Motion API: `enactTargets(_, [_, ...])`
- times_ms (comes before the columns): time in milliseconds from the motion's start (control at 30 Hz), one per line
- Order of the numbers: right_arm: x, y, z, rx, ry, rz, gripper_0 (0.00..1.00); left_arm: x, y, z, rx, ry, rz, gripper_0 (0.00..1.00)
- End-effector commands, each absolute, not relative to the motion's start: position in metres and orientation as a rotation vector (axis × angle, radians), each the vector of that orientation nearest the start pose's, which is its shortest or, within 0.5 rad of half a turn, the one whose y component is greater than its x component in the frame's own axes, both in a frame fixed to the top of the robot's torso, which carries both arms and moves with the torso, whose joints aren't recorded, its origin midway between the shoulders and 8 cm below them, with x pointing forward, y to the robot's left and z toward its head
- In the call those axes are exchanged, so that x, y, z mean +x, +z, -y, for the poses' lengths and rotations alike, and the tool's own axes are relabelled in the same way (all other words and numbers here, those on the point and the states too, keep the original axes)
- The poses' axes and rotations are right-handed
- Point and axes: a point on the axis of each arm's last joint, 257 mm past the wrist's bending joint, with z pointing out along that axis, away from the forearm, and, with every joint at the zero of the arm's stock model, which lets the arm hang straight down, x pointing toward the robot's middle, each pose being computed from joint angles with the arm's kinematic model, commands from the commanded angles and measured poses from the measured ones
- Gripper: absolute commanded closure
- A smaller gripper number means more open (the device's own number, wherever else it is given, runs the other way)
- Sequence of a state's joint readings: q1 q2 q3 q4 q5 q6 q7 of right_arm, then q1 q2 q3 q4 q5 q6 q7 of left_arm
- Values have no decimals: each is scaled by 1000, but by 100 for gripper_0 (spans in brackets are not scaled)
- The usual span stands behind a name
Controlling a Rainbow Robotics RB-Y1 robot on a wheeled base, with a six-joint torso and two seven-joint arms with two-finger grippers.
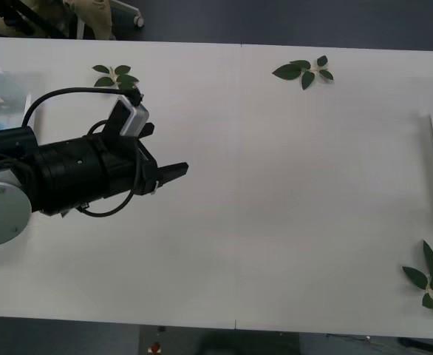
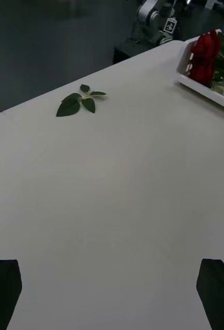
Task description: Put the red flowers into the right box and the blue flowers into the left box
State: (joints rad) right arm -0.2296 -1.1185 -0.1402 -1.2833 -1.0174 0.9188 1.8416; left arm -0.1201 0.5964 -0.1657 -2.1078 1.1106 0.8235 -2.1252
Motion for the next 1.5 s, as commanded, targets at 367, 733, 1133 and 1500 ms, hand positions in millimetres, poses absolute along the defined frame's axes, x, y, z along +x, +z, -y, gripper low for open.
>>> enactTargets(367, [479, -119, 453, -336, -89, -2249, 9, 447, -145, -103, 809, -492, -1741, 0])
enactTargets(733, [457, -133, 359, -377, 48, -2214, 9, 447, -145, -103, 809, -492, -1741, 0])
enactTargets(1133, [450, -141, 302, -445, 119, -2165, 9, 447, -145, -103, 809, -492, -1741, 0])
enactTargets(1500, [452, -144, 297, -455, 121, -2155, 9, 447, -145, -103, 809, -492, -1741, 0])
